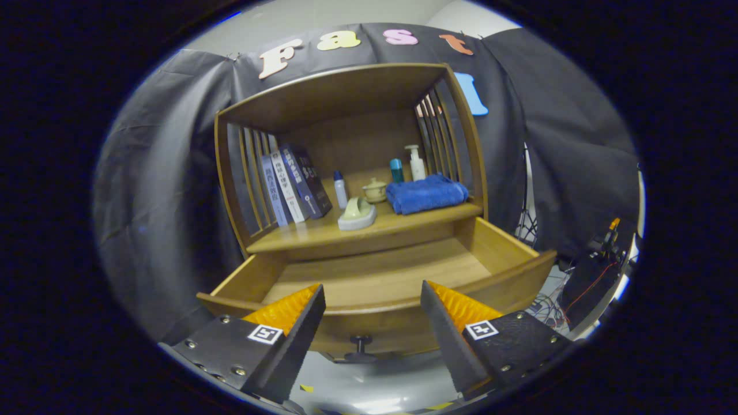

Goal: Pull open the drawer, take out the items inside it, and place them on the countertop above the cabinet.

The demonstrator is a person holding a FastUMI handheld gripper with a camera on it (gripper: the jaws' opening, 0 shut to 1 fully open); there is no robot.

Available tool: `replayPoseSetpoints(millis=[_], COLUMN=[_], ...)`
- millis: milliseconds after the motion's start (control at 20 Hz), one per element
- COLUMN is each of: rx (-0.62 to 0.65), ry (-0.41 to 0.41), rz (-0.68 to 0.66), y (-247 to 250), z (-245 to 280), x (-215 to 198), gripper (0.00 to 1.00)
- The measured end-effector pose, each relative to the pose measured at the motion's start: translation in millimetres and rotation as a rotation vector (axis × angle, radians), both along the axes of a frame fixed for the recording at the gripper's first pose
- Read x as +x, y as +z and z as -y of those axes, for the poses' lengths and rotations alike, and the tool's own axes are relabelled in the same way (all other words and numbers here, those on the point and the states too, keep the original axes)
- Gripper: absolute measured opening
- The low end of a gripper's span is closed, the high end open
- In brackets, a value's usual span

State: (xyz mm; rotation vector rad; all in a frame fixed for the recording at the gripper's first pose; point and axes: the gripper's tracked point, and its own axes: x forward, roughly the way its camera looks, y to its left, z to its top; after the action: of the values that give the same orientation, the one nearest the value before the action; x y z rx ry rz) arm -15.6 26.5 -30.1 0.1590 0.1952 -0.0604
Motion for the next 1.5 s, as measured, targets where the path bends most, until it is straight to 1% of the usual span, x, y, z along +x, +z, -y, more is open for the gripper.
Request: replayPoseSetpoints(millis=[100, 250, 400, 450, 600, 750, 900, 1000, 1100, 1500], rx=[0.01, -0.018, 0.001, -0.002, -0.041, -0.059, -0.134, -0.099, -0.112, -0.118], ry=[0.007, 0.039, 0.087, 0.092, 0.066, 0.041, 0.024, 0.029, 0.043, 0.05], rz=[-0.054, -0.135, -0.185, -0.184, -0.167, -0.106, -0.049, -0.04, -0.039, -0.006], y=[-33.5, -80.0, -102.0, -104.1, -109.6, -109.9, -108.1, -110.8, -111.4, -107.1], z=[-7.8, -22.1, -39.6, -41.9, -36.8, -36.7, -33.9, -34.0, -30.1, -27.9], x=[-3.8, -2.4, -2.1, -1.7, 10.6, 17.6, 18.8, 24.6, 27.0, 45.2], gripper=[0.99, 1.0, 1.0, 1.0, 1.0, 0.99, 0.99, 0.99, 0.99, 0.99])
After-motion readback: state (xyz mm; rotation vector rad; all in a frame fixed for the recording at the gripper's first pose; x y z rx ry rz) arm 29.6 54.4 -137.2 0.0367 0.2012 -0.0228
